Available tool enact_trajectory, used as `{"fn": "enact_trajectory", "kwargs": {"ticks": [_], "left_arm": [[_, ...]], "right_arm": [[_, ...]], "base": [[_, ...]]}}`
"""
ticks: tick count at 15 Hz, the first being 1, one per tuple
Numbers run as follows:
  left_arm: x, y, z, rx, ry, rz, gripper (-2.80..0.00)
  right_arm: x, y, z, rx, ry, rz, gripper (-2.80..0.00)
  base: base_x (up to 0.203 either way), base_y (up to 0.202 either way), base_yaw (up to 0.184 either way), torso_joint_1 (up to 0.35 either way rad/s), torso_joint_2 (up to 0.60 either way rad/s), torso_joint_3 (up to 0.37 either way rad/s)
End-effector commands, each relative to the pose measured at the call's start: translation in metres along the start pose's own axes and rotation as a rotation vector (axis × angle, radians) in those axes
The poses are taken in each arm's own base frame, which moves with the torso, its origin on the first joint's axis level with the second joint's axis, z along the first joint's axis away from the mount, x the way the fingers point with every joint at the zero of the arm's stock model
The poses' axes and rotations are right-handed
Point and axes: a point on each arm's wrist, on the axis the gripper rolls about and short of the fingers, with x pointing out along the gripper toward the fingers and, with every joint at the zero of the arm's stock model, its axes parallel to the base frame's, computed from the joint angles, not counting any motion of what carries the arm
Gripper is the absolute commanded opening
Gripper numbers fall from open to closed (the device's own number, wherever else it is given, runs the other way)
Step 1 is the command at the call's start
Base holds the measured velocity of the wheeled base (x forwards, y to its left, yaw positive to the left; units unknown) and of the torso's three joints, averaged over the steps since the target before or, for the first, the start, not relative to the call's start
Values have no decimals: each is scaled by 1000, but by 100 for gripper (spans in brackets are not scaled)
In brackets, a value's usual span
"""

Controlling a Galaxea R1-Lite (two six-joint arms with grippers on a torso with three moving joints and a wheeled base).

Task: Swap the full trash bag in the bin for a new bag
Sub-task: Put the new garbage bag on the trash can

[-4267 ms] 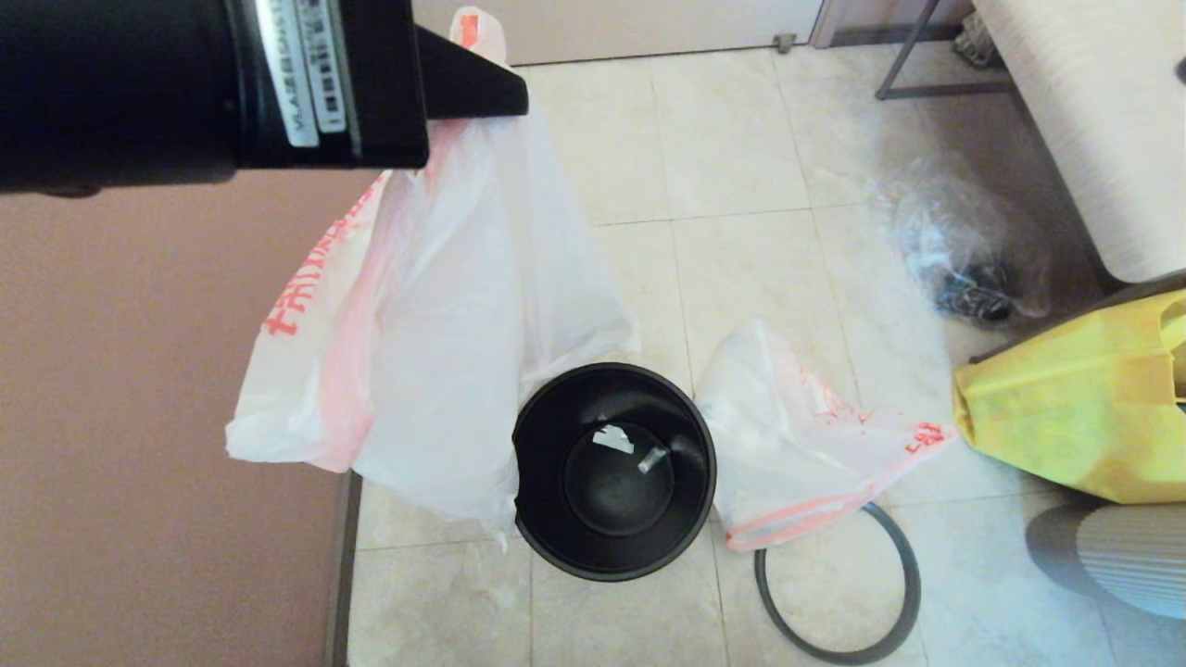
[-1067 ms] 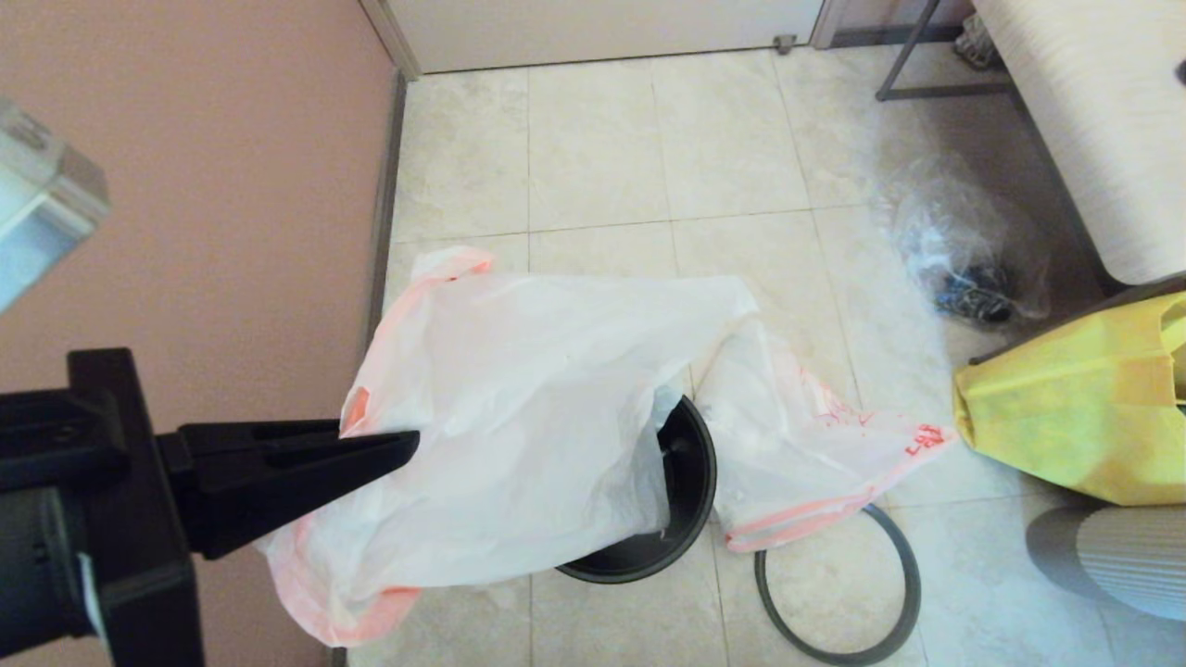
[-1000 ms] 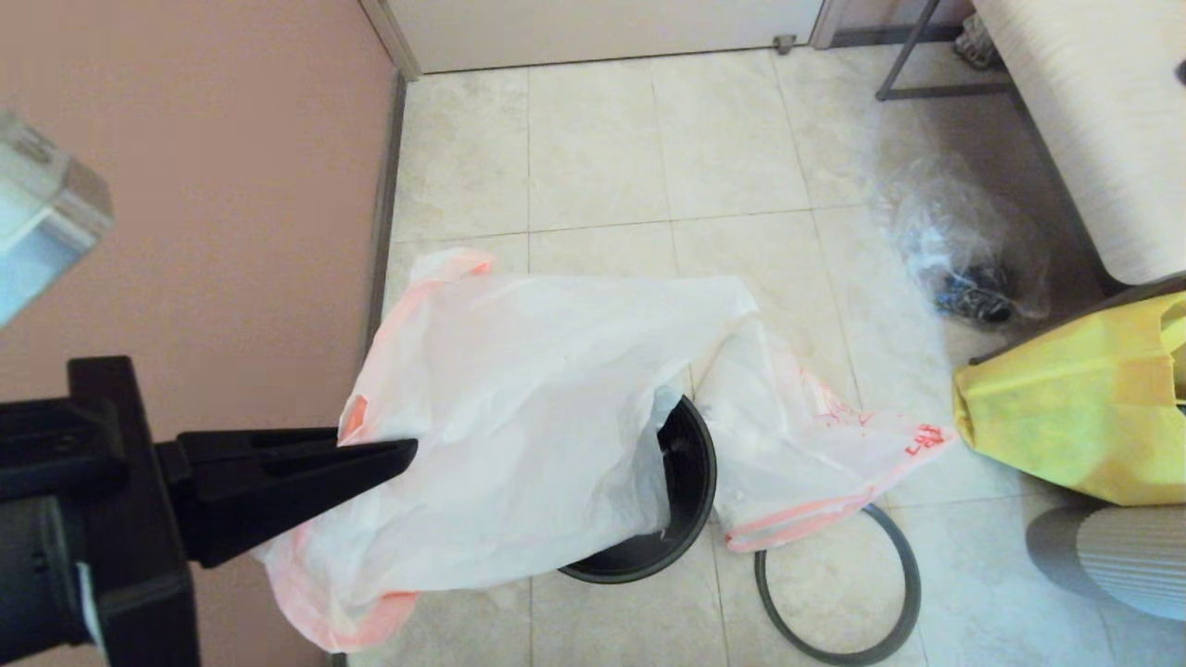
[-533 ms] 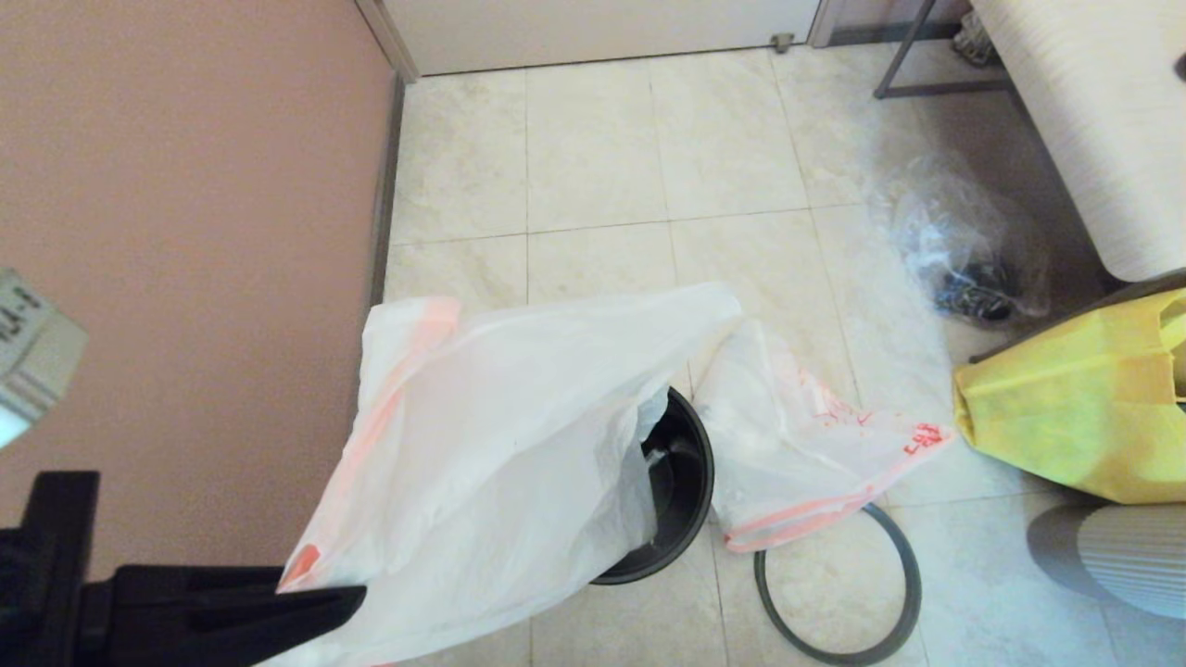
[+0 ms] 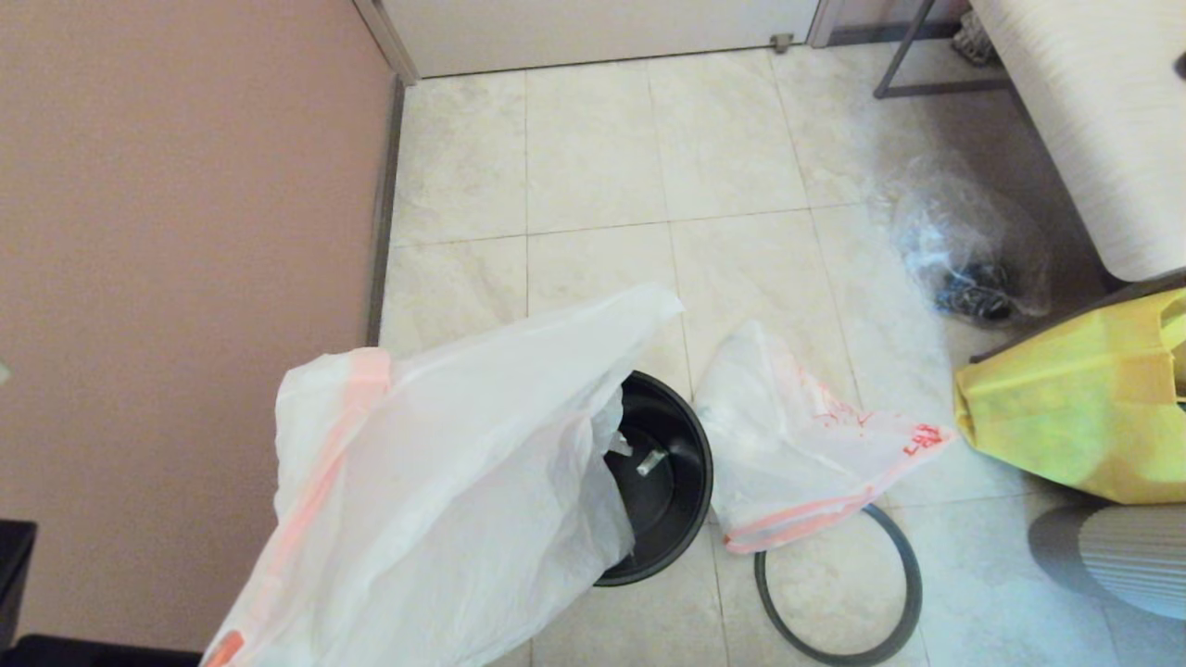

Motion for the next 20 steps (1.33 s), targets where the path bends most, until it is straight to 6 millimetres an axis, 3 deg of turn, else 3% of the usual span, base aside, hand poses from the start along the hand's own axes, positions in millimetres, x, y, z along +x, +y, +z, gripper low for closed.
{"fn": "enact_trajectory", "kwargs": {"ticks": [1,5,8,10,15,16,18,20], "left_arm": [[6,-2,1,5,25,-5,-280],[23,-7,4,-25,89,-43,-280],[34,-16,4,-51,120,-145,-280],[44,-18,-1,-51,149,-144,-280],[50,-18,-9,-85,141,-144,-280],[51,-18,-10,-87,146,-141,-280],[51,-17,-13,-88,150,-140,-280],[52,-16,-17,-97,142,-142,-280]], "right_arm": [[75,6,11,17,143,73,-280],[187,62,37,74,127,299,-280],[249,105,76,171,21,438,-280],[280,125,96,251,-8,497,-280],[330,173,129,360,-9,596,-280],[337,189,125,362,28,619,-280],[334,222,113,351,111,708,-280],[329,230,114,373,114,751,-280]], "base": [[0,0,0,0,0,0],[0,0,0,0,0,0],[0,0,0,0,0,0],[0,0,0,0,0,0],[0,0,0,0,0,0],[0,0,0,0,0,0],[0,0,0,0,0,0],[0,0,0,0,0,0]]}}
